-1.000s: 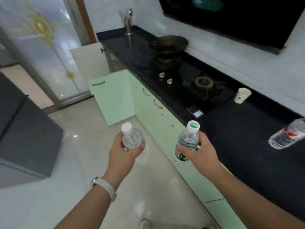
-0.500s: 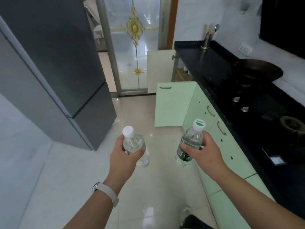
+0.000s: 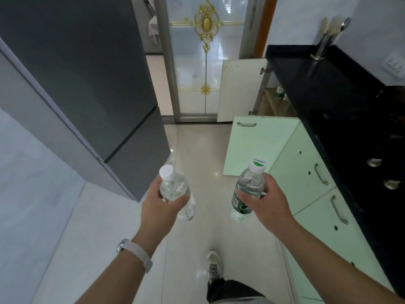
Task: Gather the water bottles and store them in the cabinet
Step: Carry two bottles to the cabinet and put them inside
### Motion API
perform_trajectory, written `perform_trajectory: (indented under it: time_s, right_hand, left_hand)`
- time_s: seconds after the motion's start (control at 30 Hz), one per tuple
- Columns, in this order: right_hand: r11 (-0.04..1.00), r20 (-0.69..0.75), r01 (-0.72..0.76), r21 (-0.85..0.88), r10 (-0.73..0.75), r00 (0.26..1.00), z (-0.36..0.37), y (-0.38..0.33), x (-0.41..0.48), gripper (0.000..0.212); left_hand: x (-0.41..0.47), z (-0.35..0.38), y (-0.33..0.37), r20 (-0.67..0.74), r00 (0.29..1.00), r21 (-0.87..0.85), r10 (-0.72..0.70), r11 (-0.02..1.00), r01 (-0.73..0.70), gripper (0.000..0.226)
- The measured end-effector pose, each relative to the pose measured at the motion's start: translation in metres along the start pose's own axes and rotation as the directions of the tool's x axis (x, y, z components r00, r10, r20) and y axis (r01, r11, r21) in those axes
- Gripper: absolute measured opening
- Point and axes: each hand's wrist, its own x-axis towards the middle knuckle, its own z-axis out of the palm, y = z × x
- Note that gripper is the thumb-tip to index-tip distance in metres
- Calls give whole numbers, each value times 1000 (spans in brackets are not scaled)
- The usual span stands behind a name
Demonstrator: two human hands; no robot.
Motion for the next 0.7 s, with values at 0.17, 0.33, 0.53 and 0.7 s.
perform_trajectory:
  time_s: [0.17,0.33,0.53,0.7]
  right_hand:
    - [1000,-3,8,13,-8,1000,3,-17,85,44]
    - [998,-6,66,17,-66,998,8,-47,149,45]
    - [998,-29,54,36,-53,998,17,-71,205,41]
    - [999,-65,29,34,-27,998,42,-87,256,47]
  left_hand:
    - [79,18,30,0,1000,57,2,998,-2,60]
    - [136,26,54,-21,999,57,35,998,-33,62]
    - [196,27,68,-30,998,59,52,997,-50,62]
    - [260,26,63,9,999,52,54,997,-54,60]
